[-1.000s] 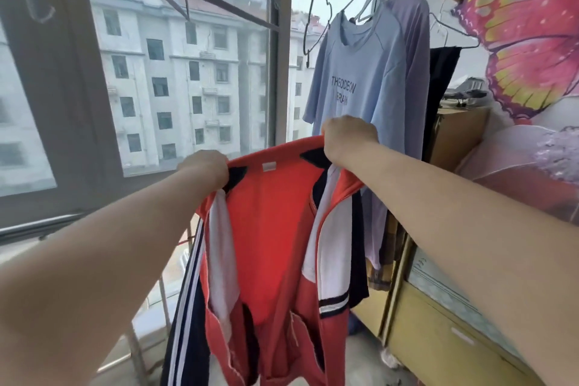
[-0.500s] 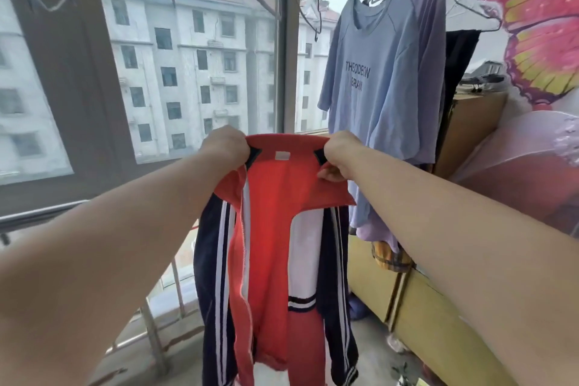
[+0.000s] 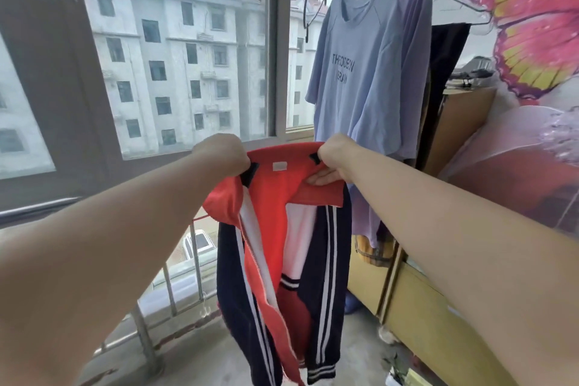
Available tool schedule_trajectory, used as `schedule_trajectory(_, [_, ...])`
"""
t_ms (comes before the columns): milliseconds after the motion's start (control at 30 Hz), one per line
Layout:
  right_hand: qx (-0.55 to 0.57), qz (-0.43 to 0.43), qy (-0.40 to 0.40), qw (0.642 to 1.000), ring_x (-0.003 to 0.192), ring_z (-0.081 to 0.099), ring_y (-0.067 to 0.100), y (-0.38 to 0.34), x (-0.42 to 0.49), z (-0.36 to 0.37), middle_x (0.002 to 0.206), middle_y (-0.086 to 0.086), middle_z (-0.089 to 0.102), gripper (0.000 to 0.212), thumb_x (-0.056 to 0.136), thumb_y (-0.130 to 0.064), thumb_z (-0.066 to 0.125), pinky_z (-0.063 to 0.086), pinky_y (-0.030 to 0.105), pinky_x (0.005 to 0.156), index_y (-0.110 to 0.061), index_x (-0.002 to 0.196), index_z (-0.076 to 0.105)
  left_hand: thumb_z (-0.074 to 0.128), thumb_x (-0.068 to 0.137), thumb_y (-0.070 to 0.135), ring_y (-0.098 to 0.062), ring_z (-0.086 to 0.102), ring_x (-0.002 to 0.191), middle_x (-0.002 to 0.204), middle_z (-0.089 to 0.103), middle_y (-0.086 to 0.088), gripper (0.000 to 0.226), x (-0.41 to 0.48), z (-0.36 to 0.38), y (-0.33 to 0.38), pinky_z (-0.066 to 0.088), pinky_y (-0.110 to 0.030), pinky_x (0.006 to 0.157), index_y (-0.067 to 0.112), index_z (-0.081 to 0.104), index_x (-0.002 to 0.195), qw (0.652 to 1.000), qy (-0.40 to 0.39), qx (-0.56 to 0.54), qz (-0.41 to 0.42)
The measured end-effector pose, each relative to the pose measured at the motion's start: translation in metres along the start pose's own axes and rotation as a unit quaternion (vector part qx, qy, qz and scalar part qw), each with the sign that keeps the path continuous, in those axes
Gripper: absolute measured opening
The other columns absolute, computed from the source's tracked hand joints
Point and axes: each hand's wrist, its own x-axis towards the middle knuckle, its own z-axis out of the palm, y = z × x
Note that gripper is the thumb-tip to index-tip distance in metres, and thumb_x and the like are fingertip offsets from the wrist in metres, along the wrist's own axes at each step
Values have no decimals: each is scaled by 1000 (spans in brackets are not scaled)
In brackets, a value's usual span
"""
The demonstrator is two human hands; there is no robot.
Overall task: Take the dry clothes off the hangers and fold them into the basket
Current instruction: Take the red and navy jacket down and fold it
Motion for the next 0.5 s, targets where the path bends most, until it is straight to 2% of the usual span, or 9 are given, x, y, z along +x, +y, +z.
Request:
schedule_trajectory(67, [-69,-3,12,998,34,59,27,0,1,0,64,26,61,27,94,4,23,51,29,35,8,100,49,50,84,17,-19,55,66,72,54,-1,12,2,6,3,47,-28,57,13,61,79,998,-6,65,17])
schedule_trajectory(133, [-153,-26,35,987,40,61,30,-1,4,0,65,26,63,32,90,7,24,53,31,41,8,101,55,48,87,16,-20,56,70,72,54,0,14,3,14,5,48,-30,62,13,61,82,995,-17,86,36])
schedule_trajectory(233, [-276,-95,70,954,54,68,34,1,10,-4,75,20,66,37,86,8,29,60,41,55,-1,102,62,43,95,17,-25,57,77,74,52,-4,20,5,19,8,46,-32,67,9,60,88,997,-28,38,68])
schedule_trajectory(300, [-342,-116,93,928,55,67,30,4,11,-8,82,14,63,37,85,6,33,59,37,57,-5,103,62,40,95,14,-28,57,84,82,52,-7,23,8,22,10,44,-31,69,4,61,91,997,-36,10,74])
schedule_trajectory(333, [-364,-121,104,918,60,68,29,5,12,-10,88,12,63,36,85,5,34,59,36,62,-6,105,62,41,93,12,-28,55,82,81,52,-8,22,7,21,10,42,-29,63,5,59,83,996,-42,-12,79])
schedule_trajectory(400, [-398,-133,129,898,86,69,30,7,12,-13,104,11,63,36,84,2,39,55,34,77,-9,110,61,47,86,12,-22,48,67,68,48,-3,24,5,17,7,33,-26,52,13,47,62,991,-60,-65,100])
schedule_trajectory(433, [-415,-141,144,887,99,64,31,8,13,-15,112,10,61,37,84,0,41,50,33,80,-10,113,60,50,84,13,-19,45,62,63,47,-1,26,5,15,6,31,-26,51,18,43,59,988,-77,-75,109])
schedule_trajectory(500, [-452,-157,164,863,108,58,30,9,13,-17,118,9,58,37,84,-2,42,43,33,77,-12,115,60,52,82,14,-18,51,65,66,53,1,20,4,11,3,36,-26,55,21,50,64,987,-93,-44,124])
